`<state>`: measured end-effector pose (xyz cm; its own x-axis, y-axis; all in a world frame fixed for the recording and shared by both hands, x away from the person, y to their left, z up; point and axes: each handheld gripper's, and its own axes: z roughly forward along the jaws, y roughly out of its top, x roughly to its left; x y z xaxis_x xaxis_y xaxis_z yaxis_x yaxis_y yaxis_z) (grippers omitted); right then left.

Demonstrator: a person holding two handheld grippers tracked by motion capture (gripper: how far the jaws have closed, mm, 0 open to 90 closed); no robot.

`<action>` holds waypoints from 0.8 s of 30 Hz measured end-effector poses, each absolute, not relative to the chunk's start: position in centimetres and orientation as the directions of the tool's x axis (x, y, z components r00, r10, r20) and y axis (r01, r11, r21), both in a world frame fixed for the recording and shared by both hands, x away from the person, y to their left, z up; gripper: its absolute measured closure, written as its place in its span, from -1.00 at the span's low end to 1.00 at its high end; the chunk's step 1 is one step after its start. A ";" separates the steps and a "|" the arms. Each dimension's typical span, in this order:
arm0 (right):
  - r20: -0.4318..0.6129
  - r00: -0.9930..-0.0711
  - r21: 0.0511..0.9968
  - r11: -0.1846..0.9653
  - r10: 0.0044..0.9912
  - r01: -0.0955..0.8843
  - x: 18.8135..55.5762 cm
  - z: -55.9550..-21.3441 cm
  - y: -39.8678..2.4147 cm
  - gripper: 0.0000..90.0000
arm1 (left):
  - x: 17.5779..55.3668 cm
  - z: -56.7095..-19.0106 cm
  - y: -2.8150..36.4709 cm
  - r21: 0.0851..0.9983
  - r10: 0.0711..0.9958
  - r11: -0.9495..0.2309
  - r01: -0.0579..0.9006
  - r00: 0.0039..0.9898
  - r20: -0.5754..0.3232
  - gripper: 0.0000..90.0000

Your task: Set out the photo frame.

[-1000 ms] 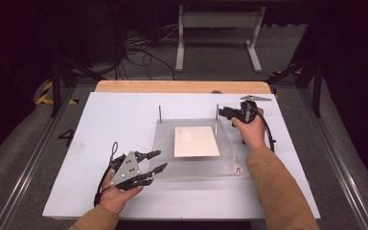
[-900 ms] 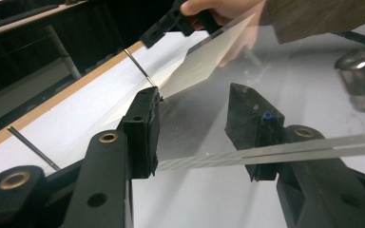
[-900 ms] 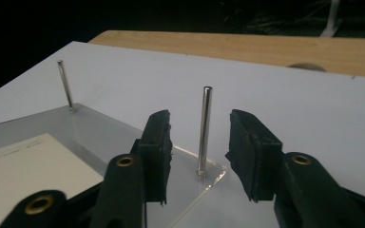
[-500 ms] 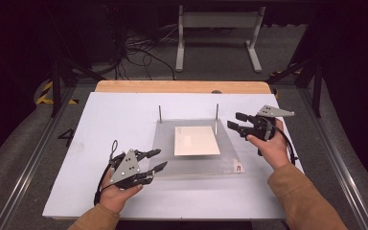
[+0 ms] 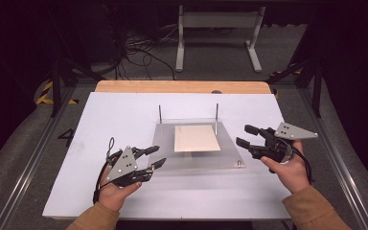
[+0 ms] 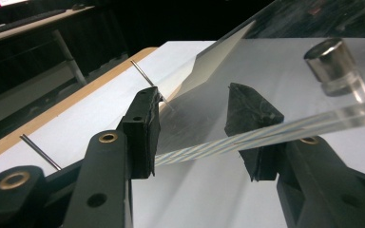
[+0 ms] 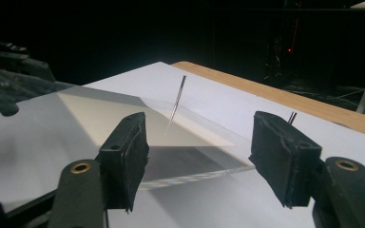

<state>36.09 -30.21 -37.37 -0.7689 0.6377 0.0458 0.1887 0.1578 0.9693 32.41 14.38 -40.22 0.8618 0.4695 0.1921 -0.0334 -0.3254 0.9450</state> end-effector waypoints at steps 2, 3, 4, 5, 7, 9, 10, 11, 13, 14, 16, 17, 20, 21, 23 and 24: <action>0.035 -0.772 0.969 0.168 0.635 0.181 35.4 -37.3 -30.3 -0.19 | 32.4 -40.1 14.4 0.946 0.471 -0.321 -0.036 0.861 0.192 0.19; 0.029 -0.777 0.969 0.173 0.629 0.177 35.1 -37.2 -30.3 -0.19 | 32.4 -40.1 14.5 0.948 0.472 -0.318 -0.032 0.861 0.188 0.19; 0.014 -0.781 0.969 0.185 0.625 0.165 34.8 -37.2 -30.4 -0.19 | 32.4 -40.0 14.5 0.948 0.473 -0.316 -0.034 0.861 0.188 0.19; -0.002 -0.785 0.968 0.199 0.620 0.155 34.5 -37.2 -30.3 -0.19 | 32.5 -40.0 14.5 0.947 0.473 -0.319 -0.037 0.860 0.192 0.19; -0.020 -0.791 0.967 0.212 0.611 0.139 34.1 -37.1 -30.4 -0.20 | 32.5 -39.9 14.5 0.950 0.476 -0.310 -0.034 0.860 0.186 0.19; -0.030 -0.798 0.965 0.225 0.602 0.134 33.8 -37.1 -30.6 -0.20 | 32.4 -39.8 14.6 0.950 0.475 -0.311 -0.034 0.860 0.186 0.19; -0.032 -0.797 0.965 0.225 0.603 0.131 33.7 -37.2 -30.7 -0.19 | 32.5 -39.8 14.6 0.950 0.476 -0.309 -0.038 0.859 0.189 0.19; -0.033 -0.798 0.965 0.228 0.601 0.131 33.5 -37.2 -30.8 -0.20 | 32.4 -39.7 14.7 0.953 0.478 -0.300 -0.035 0.860 0.181 0.19; -0.042 -0.804 0.963 0.239 0.593 0.126 33.2 -37.3 -30.8 -0.20 | 32.5 -39.6 14.8 0.957 0.482 -0.289 -0.036 0.858 0.178 0.19; -0.051 -0.803 0.961 0.248 0.593 0.122 33.0 -37.4 -30.8 -0.21 | 32.5 -39.5 14.9 0.956 0.481 -0.292 -0.039 0.858 0.181 0.19; -0.059 -0.807 0.958 0.260 0.588 0.119 32.7 -37.5 -30.8 -0.23 | 32.5 -39.5 14.8 0.956 0.481 -0.291 -0.040 0.858 0.182 0.19; -0.067 -0.807 0.956 0.270 0.587 0.116 32.6 -37.6 -30.8 -0.25 | 32.5 -39.5 14.8 0.956 0.480 -0.291 -0.040 0.858 0.182 0.19; -0.082 -0.816 0.950 0.294 0.572 0.110 32.2 -37.8 -30.6 -0.28 | 32.5 -39.5 14.8 0.957 0.481 -0.289 -0.038 0.858 0.179 0.19; -0.092 -0.819 0.948 0.301 0.566 0.102 32.1 -37.9 -30.4 -0.31 | 32.5 -39.5 14.8 0.957 0.482 -0.288 -0.037 0.858 0.178 0.19; -0.111 -0.829 0.947 0.312 0.548 0.080 31.8 -37.9 -29.9 -0.36 | 32.5 -39.5 14.8 0.957 0.482 -0.289 -0.036 0.858 0.178 0.19; -0.121 -0.832 0.948 0.312 0.541 0.065 31.8 -37.8 -29.6 -0.40 | 32.5 -39.5 14.8 0.957 0.482 -0.289 -0.037 0.858 0.179 0.19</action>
